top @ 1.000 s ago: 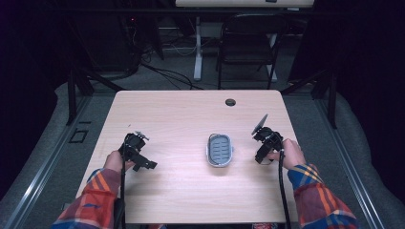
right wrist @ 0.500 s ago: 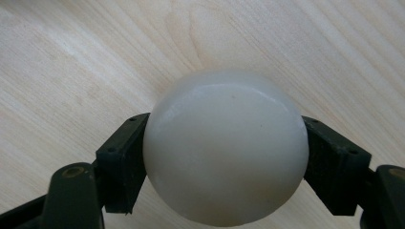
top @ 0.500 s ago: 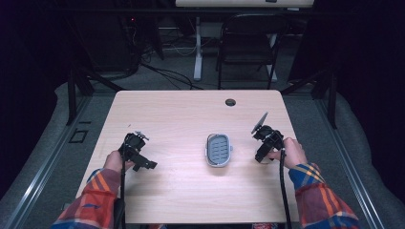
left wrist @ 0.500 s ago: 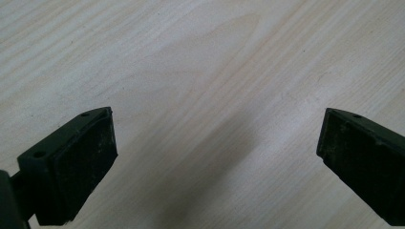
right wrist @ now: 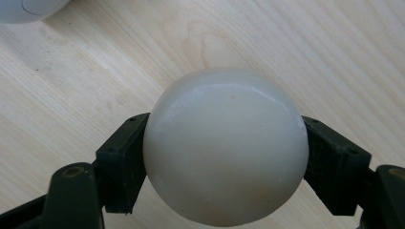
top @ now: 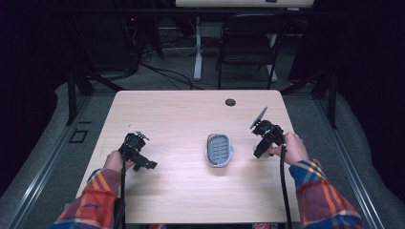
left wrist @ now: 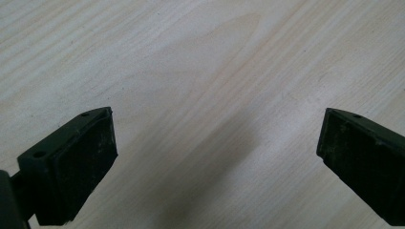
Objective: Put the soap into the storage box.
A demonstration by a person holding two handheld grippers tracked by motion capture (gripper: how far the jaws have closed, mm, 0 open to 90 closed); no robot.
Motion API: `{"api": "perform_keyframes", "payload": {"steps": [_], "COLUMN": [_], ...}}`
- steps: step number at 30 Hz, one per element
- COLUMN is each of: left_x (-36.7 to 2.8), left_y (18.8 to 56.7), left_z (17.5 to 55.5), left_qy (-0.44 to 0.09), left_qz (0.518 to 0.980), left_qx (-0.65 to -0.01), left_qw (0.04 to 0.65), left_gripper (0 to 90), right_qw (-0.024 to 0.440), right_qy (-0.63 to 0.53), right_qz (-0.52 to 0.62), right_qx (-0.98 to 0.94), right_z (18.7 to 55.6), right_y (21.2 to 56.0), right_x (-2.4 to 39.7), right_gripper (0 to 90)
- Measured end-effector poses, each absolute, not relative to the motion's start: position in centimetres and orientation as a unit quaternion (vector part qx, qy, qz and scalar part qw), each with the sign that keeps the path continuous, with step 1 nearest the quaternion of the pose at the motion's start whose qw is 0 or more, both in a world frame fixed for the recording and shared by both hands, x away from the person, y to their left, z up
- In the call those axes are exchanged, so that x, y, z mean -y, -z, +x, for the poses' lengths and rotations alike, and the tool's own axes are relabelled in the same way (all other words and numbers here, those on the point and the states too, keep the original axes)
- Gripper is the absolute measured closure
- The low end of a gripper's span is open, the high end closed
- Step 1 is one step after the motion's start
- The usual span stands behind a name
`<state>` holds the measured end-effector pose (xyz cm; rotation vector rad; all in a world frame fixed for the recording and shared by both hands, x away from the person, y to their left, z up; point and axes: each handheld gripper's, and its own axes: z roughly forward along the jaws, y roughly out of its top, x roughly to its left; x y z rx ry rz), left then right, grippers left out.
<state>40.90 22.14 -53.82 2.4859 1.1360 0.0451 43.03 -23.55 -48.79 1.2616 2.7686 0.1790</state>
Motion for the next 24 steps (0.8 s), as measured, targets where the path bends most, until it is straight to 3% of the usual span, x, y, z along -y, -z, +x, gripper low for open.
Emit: {"api": "perform_keyframes", "payload": {"steps": [24], "left_x": [-22.2], "left_y": [53.9], "left_z": [41.0], "left_qy": [-0.014], "left_qz": [0.891], "left_qx": [-0.406], "left_qw": [0.201], "left_gripper": [0.0], "right_qw": [0.059], "right_qy": [-0.064], "right_qz": [0.377], "right_qx": [-0.922], "right_z": [44.3], "right_y": [45.8], "right_x": [20.6], "right_gripper": [24.3]}}
